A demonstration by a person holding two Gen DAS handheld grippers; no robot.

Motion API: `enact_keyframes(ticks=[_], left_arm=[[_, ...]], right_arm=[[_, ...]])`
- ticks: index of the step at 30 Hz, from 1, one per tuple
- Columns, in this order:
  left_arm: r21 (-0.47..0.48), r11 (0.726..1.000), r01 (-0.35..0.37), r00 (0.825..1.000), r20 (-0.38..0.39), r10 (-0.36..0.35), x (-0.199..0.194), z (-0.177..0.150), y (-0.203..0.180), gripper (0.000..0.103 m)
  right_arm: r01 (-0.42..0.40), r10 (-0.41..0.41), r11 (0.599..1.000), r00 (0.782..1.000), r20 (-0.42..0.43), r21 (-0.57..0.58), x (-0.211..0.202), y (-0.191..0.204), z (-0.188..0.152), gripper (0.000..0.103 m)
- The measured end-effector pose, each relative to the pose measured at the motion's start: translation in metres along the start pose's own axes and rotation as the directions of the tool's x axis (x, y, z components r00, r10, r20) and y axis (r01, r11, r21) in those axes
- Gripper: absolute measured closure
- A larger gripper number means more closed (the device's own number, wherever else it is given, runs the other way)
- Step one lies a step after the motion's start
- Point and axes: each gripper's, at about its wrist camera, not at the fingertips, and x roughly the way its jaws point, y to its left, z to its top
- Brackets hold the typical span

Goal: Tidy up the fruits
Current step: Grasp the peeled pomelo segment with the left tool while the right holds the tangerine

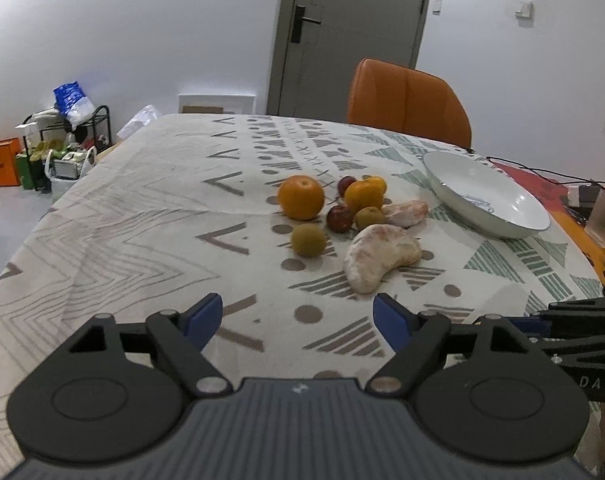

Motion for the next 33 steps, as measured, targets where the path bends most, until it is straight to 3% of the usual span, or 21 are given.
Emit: enact_keyframes(ticks=[10,33], left_arm=[[0.026,0.999,0.032,0.999,-0.019,-0.031,0.022,0.011,-0.016,0.041],[0.114,0.992,0.063,0.996,-0.073,-0.054,0.074,0.029,-0.056,0.042]], right_arm=[[0.034,-0.035,0.998,0.999,0.028,0.048,-0.006,-0.021,0.004,0.081],[0.1,-0.113,0.986,0.99,0.09,0.134,-0.023,-0.069,0.013,0.081]])
